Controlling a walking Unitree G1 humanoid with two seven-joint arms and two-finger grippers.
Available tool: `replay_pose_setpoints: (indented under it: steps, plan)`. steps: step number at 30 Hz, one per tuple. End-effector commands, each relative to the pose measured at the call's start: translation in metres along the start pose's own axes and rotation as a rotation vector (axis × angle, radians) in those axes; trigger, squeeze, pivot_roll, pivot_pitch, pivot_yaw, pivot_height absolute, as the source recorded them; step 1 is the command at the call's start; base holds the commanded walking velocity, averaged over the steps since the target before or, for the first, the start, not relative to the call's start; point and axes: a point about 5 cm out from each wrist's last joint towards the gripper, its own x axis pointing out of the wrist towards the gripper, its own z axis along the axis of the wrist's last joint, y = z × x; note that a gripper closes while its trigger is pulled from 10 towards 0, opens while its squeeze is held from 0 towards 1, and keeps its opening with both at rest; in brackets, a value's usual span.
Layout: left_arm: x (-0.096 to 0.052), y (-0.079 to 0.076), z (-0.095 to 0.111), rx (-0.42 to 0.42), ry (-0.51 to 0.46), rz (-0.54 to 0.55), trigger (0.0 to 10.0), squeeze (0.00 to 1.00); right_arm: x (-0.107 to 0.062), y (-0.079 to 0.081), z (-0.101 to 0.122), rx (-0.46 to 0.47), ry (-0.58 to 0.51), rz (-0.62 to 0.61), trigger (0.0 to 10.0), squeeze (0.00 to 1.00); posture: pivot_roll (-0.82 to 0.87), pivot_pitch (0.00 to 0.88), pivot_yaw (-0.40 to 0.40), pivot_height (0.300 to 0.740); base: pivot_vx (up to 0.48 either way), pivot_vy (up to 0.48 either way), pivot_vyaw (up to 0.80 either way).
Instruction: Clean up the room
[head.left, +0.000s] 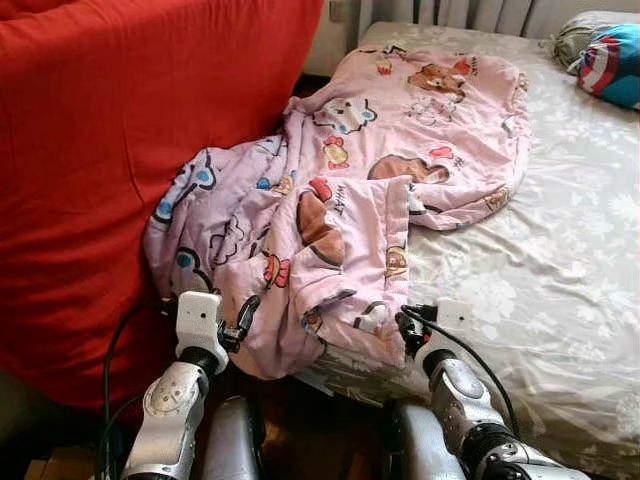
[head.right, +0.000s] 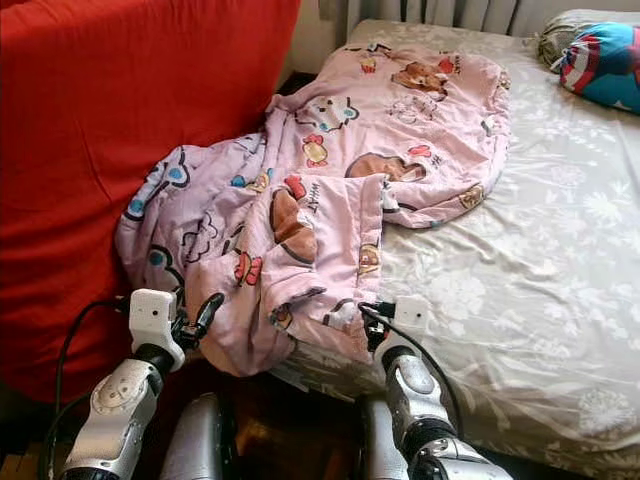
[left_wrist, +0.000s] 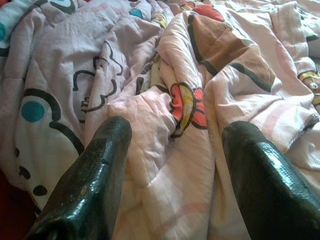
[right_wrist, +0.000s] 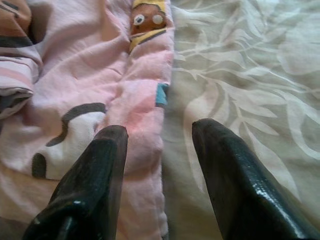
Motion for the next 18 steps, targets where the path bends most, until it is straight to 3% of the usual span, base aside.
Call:
replay_pose_setpoints:
  steps: [1,18]
  plan:
    - [-0.003,0.0,0.0,0.001,0.008,0.0,10.0,0.0,0.0,0.002,-0.001,0.009,0.016,0.006,10.0,0.0,0.01,0.181,0.021,0.563,0.0,0.0,0.0]
    - [-0.005,-0.004,0.036,0.0,-0.095,0.01,10.0,0.0,0.001,0.005,-0.002,-0.024,0.033,0.057,10.0,0.0,0.04,0.277,0.014,0.563,0.0,0.0,0.0]
